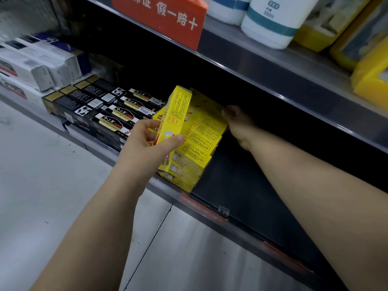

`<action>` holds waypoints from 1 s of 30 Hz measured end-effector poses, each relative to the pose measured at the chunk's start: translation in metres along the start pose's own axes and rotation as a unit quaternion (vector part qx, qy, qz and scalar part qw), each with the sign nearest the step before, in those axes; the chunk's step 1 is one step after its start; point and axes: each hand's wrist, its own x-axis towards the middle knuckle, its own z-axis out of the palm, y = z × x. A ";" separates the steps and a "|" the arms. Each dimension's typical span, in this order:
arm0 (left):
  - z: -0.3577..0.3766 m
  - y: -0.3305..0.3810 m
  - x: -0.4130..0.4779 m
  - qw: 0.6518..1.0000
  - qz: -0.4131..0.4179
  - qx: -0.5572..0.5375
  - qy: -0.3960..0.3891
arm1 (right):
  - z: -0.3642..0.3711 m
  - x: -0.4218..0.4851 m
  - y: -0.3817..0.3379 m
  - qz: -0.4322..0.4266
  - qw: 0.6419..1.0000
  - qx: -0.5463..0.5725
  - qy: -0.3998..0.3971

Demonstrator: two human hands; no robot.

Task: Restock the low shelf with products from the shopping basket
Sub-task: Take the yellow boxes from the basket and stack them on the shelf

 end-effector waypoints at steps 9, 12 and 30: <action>-0.007 0.007 -0.009 1.000 -0.007 0.027 -0.011 | -0.001 -0.041 -0.032 -0.113 0.991 -0.033 0.070; -0.020 0.015 -0.012 0.994 0.014 0.090 -0.056 | -0.007 -0.087 -0.056 -0.310 0.939 -0.119 -0.094; -0.001 -0.021 -0.016 0.998 -0.007 0.064 0.028 | 0.029 -0.134 -0.040 -0.216 0.891 -0.399 0.005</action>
